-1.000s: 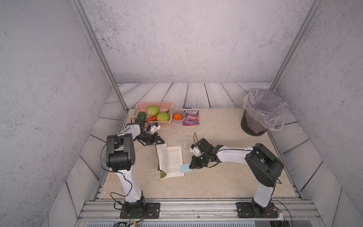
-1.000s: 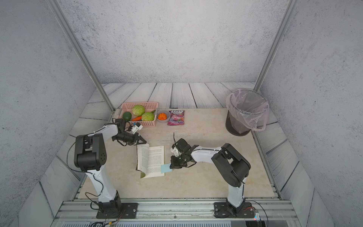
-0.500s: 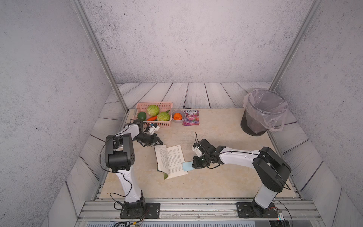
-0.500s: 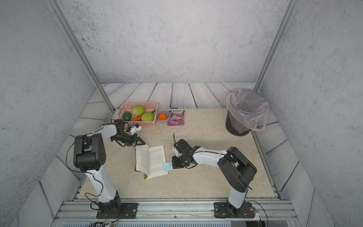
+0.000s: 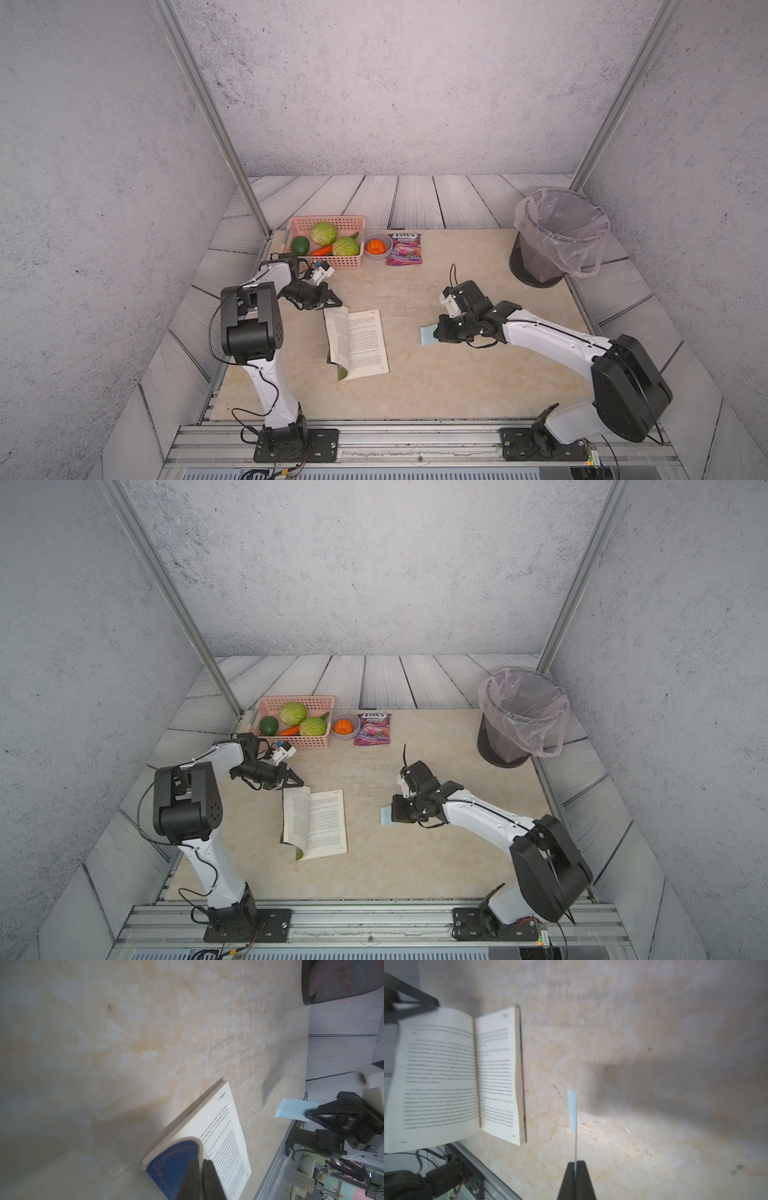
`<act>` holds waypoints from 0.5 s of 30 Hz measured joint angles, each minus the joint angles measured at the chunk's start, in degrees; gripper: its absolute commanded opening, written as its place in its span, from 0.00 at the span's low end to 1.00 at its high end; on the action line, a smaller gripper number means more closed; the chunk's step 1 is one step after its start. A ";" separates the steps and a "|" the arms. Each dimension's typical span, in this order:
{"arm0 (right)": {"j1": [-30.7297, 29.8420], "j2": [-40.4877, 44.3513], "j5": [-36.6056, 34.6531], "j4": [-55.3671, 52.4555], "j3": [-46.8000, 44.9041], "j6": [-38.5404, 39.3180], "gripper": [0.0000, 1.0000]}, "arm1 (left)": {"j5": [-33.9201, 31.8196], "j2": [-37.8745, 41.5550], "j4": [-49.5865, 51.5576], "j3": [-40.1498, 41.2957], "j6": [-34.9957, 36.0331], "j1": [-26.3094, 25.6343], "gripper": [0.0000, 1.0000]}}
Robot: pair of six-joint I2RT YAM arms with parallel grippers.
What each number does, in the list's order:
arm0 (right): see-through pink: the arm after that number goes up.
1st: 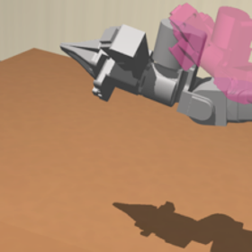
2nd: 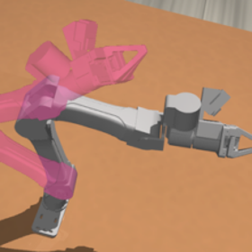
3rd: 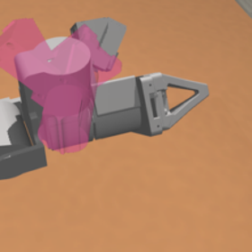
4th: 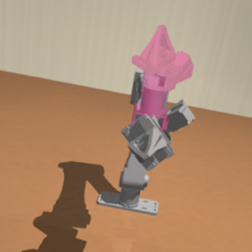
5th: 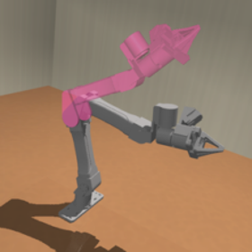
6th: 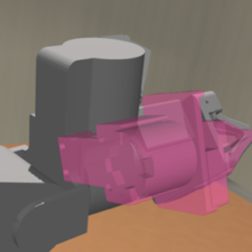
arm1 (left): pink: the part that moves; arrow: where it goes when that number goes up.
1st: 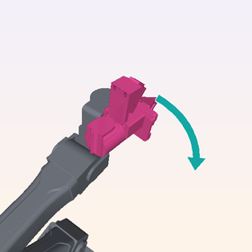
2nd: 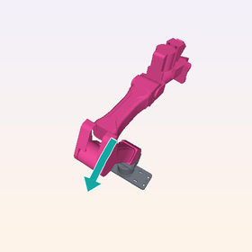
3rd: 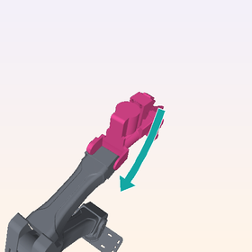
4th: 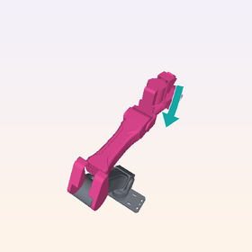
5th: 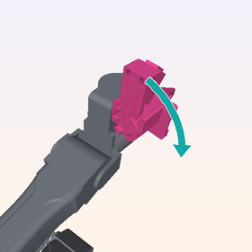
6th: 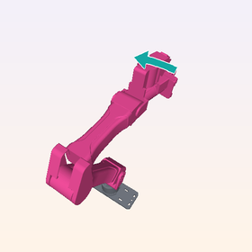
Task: Peel off the used sticky note
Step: Close the book at the center of the board, then place the note in the trash bin.
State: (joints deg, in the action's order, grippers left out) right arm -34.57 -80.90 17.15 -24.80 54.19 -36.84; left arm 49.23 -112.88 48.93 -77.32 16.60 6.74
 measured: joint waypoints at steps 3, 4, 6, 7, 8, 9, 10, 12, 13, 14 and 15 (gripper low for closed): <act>8.11 4.85 -3.06 -5.62 9.35 1.07 0.00 | -0.20 0.28 -0.07 0.00 -0.35 -0.02 0.00; 11.23 6.12 -4.55 -6.58 12.55 1.38 0.00 | -0.39 0.52 -0.09 0.00 -0.57 -0.07 0.00; 16.96 7.58 -6.86 -8.13 18.08 1.51 0.00 | -0.98 1.33 -0.50 0.00 -1.22 -0.24 0.00; 19.56 7.85 -7.91 -8.81 20.61 1.49 0.00 | -1.33 1.77 -0.81 0.00 -1.53 -0.46 0.00; 22.60 7.80 -9.20 -9.66 23.41 1.40 0.00 | -1.66 2.23 -1.14 0.00 -1.88 -0.68 0.00; 25.07 7.45 -10.34 -10.36 25.83 1.33 0.00 | -2.03 2.58 -1.36 0.00 -2.14 -0.87 0.00; 27.52 6.80 -11.47 -11.08 28.48 1.25 0.00 | -2.36 2.80 -1.53 0.00 -2.45 -1.16 0.00; 31.41 4.92 -13.07 -12.02 33.18 1.05 0.00 | -2.99 2.93 -1.77 -0.11 -3.04 -1.81 0.00; 33.35 3.52 -13.75 -12.35 35.85 0.98 0.00 | -3.34 2.93 -1.99 -0.15 -3.37 -2.25 0.00; 35.06 1.86 -14.27 -12.76 38.45 0.92 0.00 | -3.72 2.93 -2.29 -0.17 -3.76 -2.75 0.00; 36.52 0.07 -14.80 -13.03 40.98 0.90 0.00 | -4.04 2.93 -2.56 -0.22 -4.11 -3.21 0.00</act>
State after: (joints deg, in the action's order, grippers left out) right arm 1.96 -80.84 2.35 -37.82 95.18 -35.94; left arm 45.19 -109.95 46.37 -77.54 12.49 3.53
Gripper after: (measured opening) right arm 0.039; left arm 0.082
